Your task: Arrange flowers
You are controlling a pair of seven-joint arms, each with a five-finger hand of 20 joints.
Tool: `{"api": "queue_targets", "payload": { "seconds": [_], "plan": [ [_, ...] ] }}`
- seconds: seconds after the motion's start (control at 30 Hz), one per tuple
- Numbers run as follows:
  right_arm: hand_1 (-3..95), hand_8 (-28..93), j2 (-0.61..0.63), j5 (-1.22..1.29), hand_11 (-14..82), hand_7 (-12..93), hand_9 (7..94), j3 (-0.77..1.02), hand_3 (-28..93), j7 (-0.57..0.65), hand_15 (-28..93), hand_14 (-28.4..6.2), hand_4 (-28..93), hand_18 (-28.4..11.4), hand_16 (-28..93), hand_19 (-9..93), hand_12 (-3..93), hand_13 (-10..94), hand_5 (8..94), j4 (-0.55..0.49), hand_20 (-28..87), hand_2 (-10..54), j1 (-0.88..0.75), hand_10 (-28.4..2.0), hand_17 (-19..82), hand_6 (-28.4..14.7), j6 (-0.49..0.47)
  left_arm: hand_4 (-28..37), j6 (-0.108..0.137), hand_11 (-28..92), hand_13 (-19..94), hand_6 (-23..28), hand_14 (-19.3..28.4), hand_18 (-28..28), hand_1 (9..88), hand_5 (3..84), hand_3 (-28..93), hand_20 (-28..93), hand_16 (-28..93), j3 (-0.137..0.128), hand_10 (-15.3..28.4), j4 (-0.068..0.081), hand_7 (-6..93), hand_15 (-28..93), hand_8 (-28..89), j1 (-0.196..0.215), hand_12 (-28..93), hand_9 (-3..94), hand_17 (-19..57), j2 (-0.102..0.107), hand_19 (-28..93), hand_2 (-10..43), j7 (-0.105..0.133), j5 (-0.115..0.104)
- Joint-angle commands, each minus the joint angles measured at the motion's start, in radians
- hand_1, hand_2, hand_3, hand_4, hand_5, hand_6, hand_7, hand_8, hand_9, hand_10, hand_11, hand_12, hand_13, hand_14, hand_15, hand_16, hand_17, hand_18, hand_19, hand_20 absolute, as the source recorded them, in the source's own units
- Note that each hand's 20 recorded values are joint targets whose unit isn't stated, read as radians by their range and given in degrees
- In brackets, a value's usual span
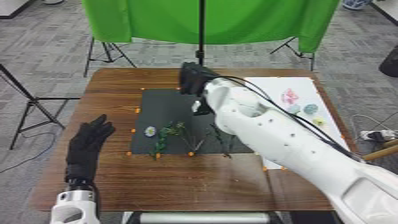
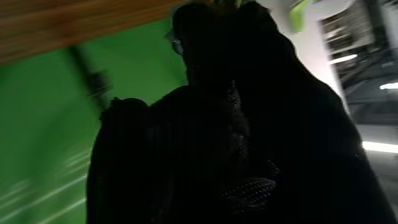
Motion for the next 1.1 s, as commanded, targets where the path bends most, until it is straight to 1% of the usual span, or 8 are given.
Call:
{"api": "queue_targets", "payload": {
  "seconds": [0.03,0.27,0.4,0.5,0.6,0.9,1.0,1.1],
  "plan": [
    [68.4,16,-0.137,-0.064,10.0,20,90.8,-0.068,46,0.001,56,-1.8,-10,-9.1,37,93,44.8,92,77.1,0.085,54,-9.5,0.007,-9.9,68,-2.3,0.012,-28.2,0.048,16,33,2.6,16.7,13.2,21.3,47.4,53,22,3,0.038,12.8,0.013,11.5,25,-5,0.0,14,44.8,4.5,-0.002,7,24.3,0.016,-0.03],
    [67.0,15,-0.153,-0.107,9.6,20,90.1,-0.074,48,0.023,56,-2.1,-11,-9.4,37,93,44.2,91,75.9,0.157,54,-9.5,-0.012,-9.9,67,-2.3,-0.008,-28.3,0.049,16,33,2.7,16.7,13.1,20.4,47.2,57,22,3,0.033,12.9,0.011,11.7,26,-5,0.009,14,44.8,4.6,-0.004,7,22.4,0.031,-0.041],
    [65.8,14,-0.146,-0.139,9.3,20,89.4,-0.073,48,0.037,56,-2.1,-12,-9.4,37,93,43.8,91,75.1,0.169,54,-9.5,-0.018,-9.9,67,-2.6,-0.041,-28.3,0.04,16,33,2.8,16.6,13.1,19.4,46.9,58,22,2,0.03,12.9,0.013,11.6,26,-5,0.012,14,44.7,4.6,-0.006,7,20.5,0.031,-0.032],
    [65.6,14,-0.136,-0.129,9.2,19,88.8,-0.074,48,0.047,56,-2.0,-12,-9.4,37,93,43.7,91,74.8,0.169,54,-9.5,-0.022,-10.0,67,-2.7,-0.048,-28.3,0.024,16,33,3.0,16.6,13.1,18.2,46.5,63,22,3,0.024,13.0,0.015,11.5,26,-5,0.012,14,44.4,4.5,-0.01,7,10.8,0.032,-0.019],
    [64.5,14,-0.13,-0.124,9.3,19,88.5,-0.074,48,0.045,56,-2.2,-12,-9.4,37,93,43.6,90,74.7,0.167,53,-9.5,-0.026,-10.1,67,-2.6,-0.053,-28.3,0.024,16,33,3.1,16.7,13.2,20.1,46.1,65,22,3,0.024,12.9,0.016,11.4,25,-5,0.013,14,44.2,4.5,-0.011,7,5.6,0.029,-0.017],
    [57.3,11,-0.12,-0.098,17.9,16,84.9,-0.065,49,0.039,56,-2.5,-13,-9.5,37,93,36.4,90,72.4,0.142,53,-9.5,-0.033,-11.3,66,-2.9,-0.076,-28.3,0.014,16,32,3.1,16.6,13.5,22.0,45.7,65,22,3,0.022,12.8,0.019,11.1,25,-5,0.009,14,43.9,4.4,-0.014,7,2.6,0.025,-0.011],
    [48.2,-2,-0.109,-0.083,25.0,16,82.8,-0.061,60,0.047,56,-2.6,-18,-9.6,37,93,26.6,90,70.2,0.12,53,-9.5,-0.033,-12.6,66,-1.9,-0.084,-28.3,0.012,16,32,3.2,16.6,13.5,22.2,45.8,65,22,3,0.022,12.8,0.019,11.2,24,-5,0.011,14,43.9,4.3,-0.013,7,2.3,0.025,-0.011],
    [45.3,-8,-0.088,-0.066,25.5,16,82.4,-0.053,60,0.049,56,-2.9,-19,-9.6,36,93,24.7,90,69.4,0.089,53,-9.5,-0.025,-13.0,66,-1.9,-0.079,-28.3,0.012,16,33,3.2,16.5,13.5,22.2,45.7,65,22,3,0.022,12.8,0.017,11.2,24,-5,0.013,14,43.9,4.3,-0.012,7,2.2,0.02,-0.012]
  ]
}}
